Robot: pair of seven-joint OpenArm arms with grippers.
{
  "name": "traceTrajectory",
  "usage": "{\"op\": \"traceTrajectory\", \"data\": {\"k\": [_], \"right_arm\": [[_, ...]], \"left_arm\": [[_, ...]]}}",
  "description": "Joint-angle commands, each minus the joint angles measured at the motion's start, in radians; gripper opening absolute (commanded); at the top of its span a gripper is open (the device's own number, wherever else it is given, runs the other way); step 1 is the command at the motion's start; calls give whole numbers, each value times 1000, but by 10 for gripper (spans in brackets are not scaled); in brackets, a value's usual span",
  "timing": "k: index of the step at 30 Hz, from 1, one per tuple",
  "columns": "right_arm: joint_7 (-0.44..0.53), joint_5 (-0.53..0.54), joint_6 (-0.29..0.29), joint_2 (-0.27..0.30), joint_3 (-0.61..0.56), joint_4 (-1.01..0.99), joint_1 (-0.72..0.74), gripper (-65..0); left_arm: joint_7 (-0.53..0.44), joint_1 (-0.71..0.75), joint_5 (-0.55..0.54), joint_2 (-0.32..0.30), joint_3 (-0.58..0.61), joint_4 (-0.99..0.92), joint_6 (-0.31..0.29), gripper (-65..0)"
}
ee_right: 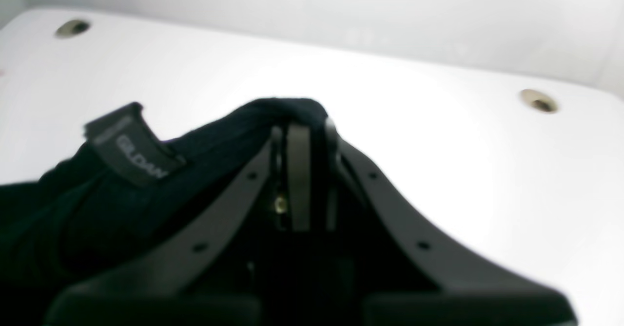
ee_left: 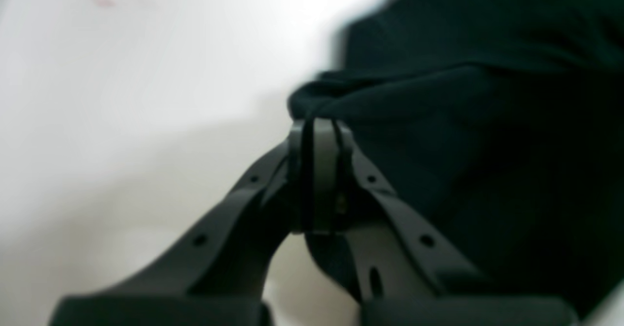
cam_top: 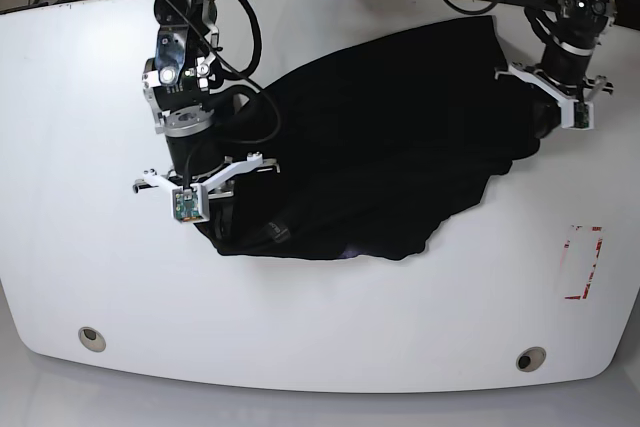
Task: Layout the t-shirt on the table in an organized manner, then fold the t-shirt properly
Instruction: 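Lift the t-shirt with both grippers and pull the grippers apart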
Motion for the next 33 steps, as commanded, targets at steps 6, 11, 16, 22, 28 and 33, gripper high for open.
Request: {"op": "traceTrajectory", "data": {"k": [6,11,16,22,28,33], "right_arm": [[-4,4,-6,0,24,19,140,-650],[-43,0,-6,0,25,9,231,-650],[-56,-1,-6,1,25,-11,303,-650],[-94,-1,-6,32,25,-29,406,-650],[-119,0,22,69,25,-37,498,-650],[-140,0,45,104,27,-75,590,-650]], "left_arm": [[144,-159,-2,-10,-74,19,-99,-650],[250,-300,4,-10,-116,17,-168,-650],[305,-416,7,-45,-120,17,-202,-650],[330,-550,7,-97,-117,17,-207,-650],[353,-662,7,-168,-123,16,-207,-650],[354,-745,7,-218,-123,14,-207,-650]]}}
